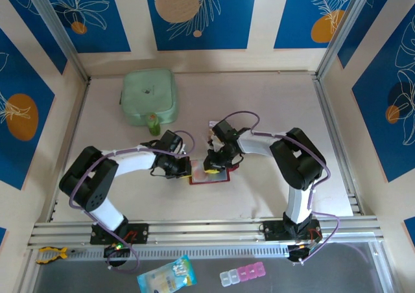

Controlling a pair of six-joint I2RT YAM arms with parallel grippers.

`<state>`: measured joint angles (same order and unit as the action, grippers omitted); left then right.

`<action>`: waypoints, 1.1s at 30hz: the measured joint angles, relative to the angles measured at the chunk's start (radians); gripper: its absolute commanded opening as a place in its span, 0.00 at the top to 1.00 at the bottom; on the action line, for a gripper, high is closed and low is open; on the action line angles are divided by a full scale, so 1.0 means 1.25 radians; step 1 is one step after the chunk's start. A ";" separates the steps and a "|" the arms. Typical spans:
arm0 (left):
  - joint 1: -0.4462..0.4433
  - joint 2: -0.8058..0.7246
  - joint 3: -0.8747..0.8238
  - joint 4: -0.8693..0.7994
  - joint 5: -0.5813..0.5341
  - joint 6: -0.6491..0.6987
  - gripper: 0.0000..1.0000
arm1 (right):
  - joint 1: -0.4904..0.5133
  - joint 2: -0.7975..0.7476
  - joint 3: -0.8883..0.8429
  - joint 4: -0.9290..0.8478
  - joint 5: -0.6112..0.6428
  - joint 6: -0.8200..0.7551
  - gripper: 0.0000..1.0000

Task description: Take the credit cards out of the card holder

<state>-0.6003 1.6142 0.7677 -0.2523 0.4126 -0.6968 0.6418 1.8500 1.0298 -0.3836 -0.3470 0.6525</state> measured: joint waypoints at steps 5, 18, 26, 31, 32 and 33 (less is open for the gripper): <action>0.000 -0.031 0.013 -0.021 -0.013 -0.002 0.92 | -0.029 -0.008 -0.049 0.063 -0.060 -0.012 0.85; -0.002 -0.060 0.026 0.056 0.023 -0.074 0.78 | -0.055 -0.008 -0.089 0.131 -0.123 -0.016 0.87; -0.009 -0.009 0.025 0.114 0.047 -0.110 0.73 | -0.061 -0.008 -0.099 0.149 -0.136 -0.016 0.88; -0.009 0.014 0.025 0.116 0.052 -0.115 0.72 | -0.063 -0.008 -0.103 0.155 -0.142 -0.016 0.88; -0.010 0.017 0.025 0.116 0.053 -0.115 0.73 | -0.063 -0.008 -0.103 0.155 -0.142 -0.016 0.88; -0.011 0.020 0.025 0.117 0.056 -0.115 0.73 | -0.063 -0.008 -0.103 0.155 -0.142 -0.016 0.88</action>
<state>-0.6140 1.6398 0.7994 -0.1066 0.4820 -0.8410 0.5625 1.8404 0.9009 -0.1894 -0.5247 0.6323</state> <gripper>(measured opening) 0.274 0.119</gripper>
